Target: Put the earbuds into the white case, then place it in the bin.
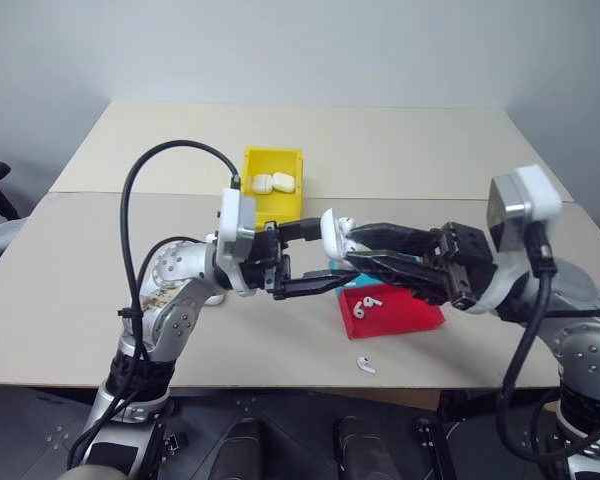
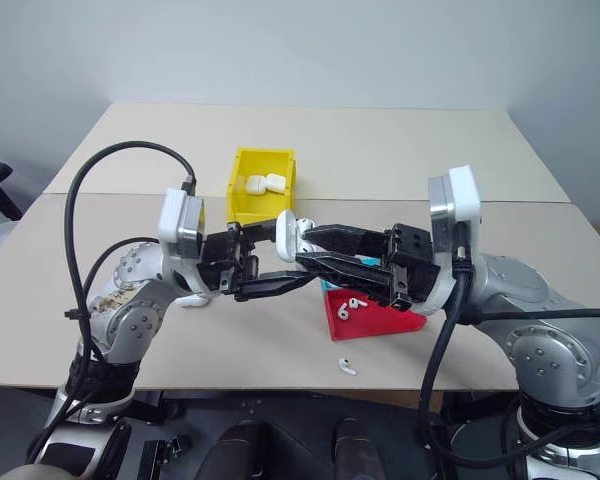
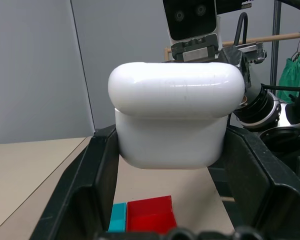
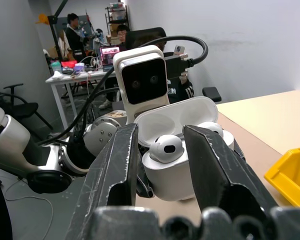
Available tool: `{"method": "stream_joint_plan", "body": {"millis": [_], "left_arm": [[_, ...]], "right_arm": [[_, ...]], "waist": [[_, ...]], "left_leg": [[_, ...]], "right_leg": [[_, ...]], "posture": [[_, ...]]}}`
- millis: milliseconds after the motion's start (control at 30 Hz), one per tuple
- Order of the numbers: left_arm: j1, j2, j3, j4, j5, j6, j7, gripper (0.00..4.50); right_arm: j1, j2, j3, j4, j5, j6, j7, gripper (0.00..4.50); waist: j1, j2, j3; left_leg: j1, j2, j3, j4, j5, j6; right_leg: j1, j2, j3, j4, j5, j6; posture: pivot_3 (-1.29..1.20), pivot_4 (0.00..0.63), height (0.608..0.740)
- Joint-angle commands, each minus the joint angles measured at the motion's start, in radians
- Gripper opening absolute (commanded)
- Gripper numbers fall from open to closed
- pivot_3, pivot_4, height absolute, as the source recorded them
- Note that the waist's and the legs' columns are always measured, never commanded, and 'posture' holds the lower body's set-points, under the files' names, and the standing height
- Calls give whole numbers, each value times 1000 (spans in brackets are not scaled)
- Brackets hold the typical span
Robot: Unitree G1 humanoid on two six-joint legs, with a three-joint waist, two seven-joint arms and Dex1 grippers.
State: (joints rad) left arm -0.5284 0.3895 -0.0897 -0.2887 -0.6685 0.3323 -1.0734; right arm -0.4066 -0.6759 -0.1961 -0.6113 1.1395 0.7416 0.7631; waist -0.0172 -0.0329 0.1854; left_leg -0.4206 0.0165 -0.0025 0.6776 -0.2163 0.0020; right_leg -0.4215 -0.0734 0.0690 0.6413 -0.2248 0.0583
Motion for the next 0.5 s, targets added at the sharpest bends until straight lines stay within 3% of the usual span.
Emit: {"method": "stream_joint_plan", "body": {"millis": [33,233,367,500], "left_arm": [[3,-5,10,-21,-1,-36,-14,2779],[-15,-13,-17,49,55,-82,-42,2779],[-56,-44,-62,126,120,-117,-49,2779],[-104,-62,-131,212,226,-139,-39,2779]], "right_arm": [[15,-39,-14,-9,-26,-17,25,1912],[-46,-139,-121,84,-1,-28,68,1912],[-201,-207,-85,146,4,7,110,1912],[-340,-241,14,177,-67,9,189,998]], "waist": [[0,0,0],[3,0,0],[0,0,0],[1,0,0]], "left_leg": [[0,0,0,0,0,0],[0,0,0,1,0,0],[0,0,0,1,0,0],[0,0,0,0,0,0]], "right_leg": [[0,0,0,0,0,0],[1,0,0,0,0,0],[0,0,0,-1,0,0],[0,1,0,-1,0,0]], "posture": [[0,150,740],[0,150,740],[0,150,740],[0,150,740]]}}
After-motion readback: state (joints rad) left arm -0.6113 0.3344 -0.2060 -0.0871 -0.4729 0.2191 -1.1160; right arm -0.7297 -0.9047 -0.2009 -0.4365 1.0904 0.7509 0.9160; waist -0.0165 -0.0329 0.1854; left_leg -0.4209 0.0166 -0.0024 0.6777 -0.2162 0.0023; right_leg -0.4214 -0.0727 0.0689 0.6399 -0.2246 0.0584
